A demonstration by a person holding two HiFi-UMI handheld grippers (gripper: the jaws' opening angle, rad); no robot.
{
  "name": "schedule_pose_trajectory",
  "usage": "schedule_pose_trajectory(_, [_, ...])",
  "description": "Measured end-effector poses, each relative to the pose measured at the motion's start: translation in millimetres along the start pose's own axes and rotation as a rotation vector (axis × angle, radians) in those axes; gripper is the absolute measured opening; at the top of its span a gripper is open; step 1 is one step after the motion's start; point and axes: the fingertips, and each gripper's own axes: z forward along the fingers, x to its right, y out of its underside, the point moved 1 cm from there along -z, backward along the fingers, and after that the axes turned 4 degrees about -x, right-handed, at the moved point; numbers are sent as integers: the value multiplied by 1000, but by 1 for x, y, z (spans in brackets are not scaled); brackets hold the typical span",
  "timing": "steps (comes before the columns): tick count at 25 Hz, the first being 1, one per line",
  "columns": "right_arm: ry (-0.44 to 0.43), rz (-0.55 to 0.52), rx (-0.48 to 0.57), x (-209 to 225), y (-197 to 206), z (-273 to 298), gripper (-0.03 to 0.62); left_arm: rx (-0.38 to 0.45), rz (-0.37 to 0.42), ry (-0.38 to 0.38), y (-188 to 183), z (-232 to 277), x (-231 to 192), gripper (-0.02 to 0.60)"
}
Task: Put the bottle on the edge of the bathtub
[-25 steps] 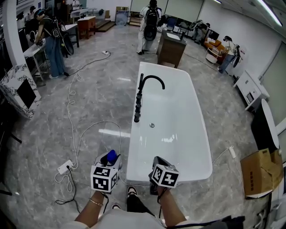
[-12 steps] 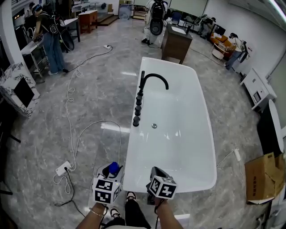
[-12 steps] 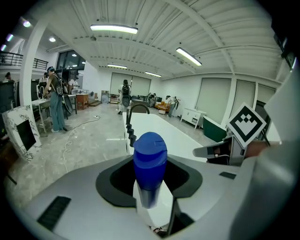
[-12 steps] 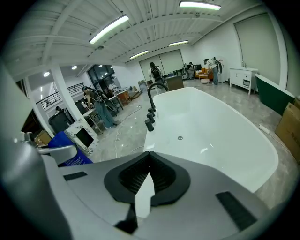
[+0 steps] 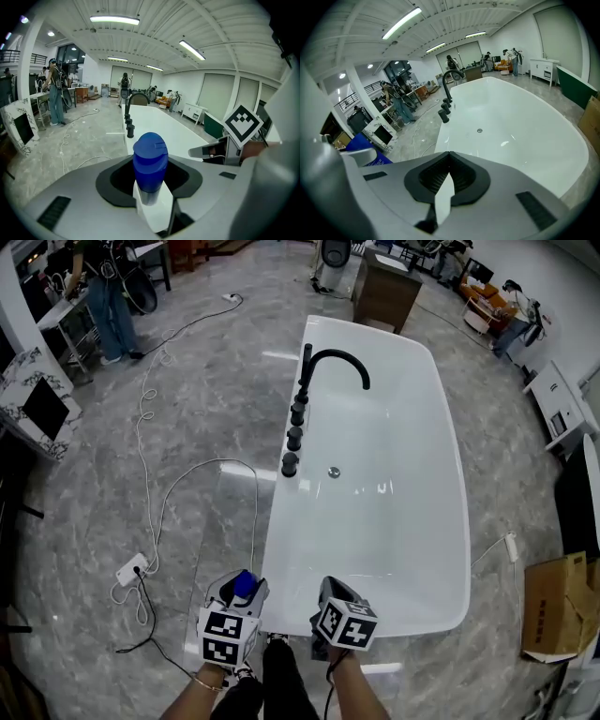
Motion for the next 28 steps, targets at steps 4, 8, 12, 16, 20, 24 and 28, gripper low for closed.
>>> schedule_pose_trajectory(4, [-2,24,-5,6,-3,13,26,-18,0,7,3,13,0,163])
schedule_pose_trajectory(8, [-5,28,-10,9,-8,29,26,-20,6,22,-2,27,0,163])
schedule_pose_trajectory(12, [-5,23,-16,15,-14,45,26,-15,23,26,-11,42,-1,163])
schedule_pose_trajectory(16, [-6,20,-20,22,-19,56,26,-9,43,33,-16,56,-2,163])
schedule_pose_trajectory(20, [-6,23,-17,26,-24,65,26,-7,43,28,-20,69,-8,163])
schedule_pose_trajectory(24, [-5,35,-13,30,-29,75,26,5,25,21,-27,80,-14,163])
schedule_pose_trajectory(28, [-6,37,-14,32,-35,85,26,15,20,15,-37,93,-21,163])
